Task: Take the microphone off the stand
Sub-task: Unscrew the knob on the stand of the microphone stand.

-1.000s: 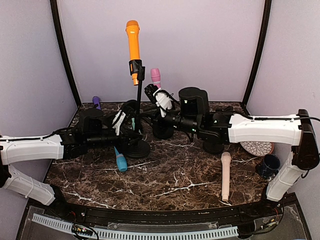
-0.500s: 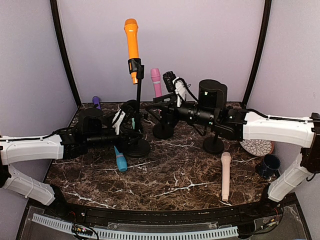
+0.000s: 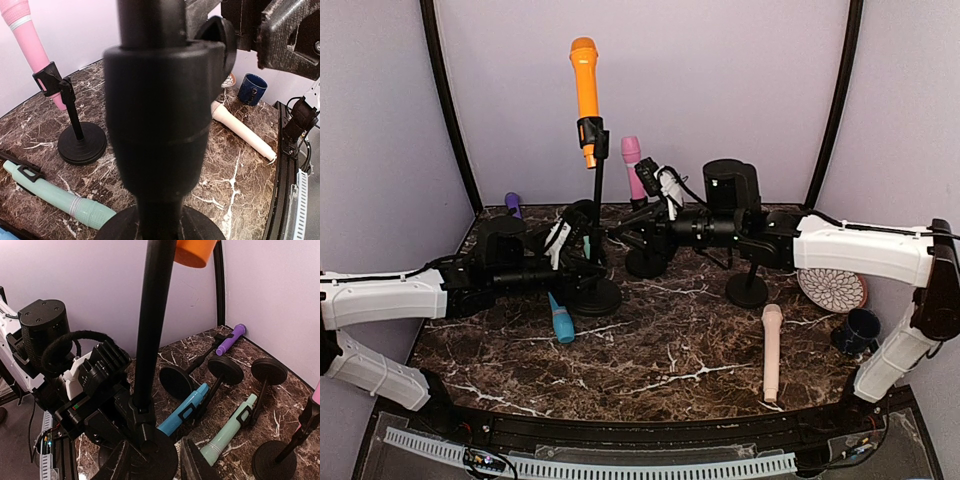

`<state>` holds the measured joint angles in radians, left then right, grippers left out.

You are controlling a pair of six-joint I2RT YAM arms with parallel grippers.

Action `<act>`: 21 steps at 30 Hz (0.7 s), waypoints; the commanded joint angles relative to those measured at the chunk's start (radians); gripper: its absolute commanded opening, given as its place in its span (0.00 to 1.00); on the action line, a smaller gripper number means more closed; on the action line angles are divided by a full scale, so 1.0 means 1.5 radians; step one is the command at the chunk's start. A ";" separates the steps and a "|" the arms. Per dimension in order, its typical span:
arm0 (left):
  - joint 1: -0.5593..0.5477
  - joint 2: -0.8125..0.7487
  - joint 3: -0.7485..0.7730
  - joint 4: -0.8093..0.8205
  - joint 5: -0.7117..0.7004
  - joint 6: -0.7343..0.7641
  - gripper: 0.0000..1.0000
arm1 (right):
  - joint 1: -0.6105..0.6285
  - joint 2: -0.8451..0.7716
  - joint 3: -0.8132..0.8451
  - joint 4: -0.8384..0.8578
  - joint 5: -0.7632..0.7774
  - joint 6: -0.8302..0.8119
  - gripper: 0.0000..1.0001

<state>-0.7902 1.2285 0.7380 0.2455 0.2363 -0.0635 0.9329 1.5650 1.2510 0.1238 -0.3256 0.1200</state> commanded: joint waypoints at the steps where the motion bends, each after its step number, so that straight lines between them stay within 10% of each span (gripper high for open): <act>1: -0.003 -0.035 0.033 0.086 0.013 0.008 0.00 | 0.002 0.010 0.032 0.001 -0.012 -0.021 0.34; 21: -0.003 -0.034 0.033 0.083 0.013 0.005 0.00 | 0.006 0.037 0.067 -0.032 -0.039 -0.056 0.10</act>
<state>-0.7902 1.2285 0.7380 0.2436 0.2440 -0.0643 0.9340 1.6131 1.3159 0.0761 -0.3737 0.0624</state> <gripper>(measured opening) 0.167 0.124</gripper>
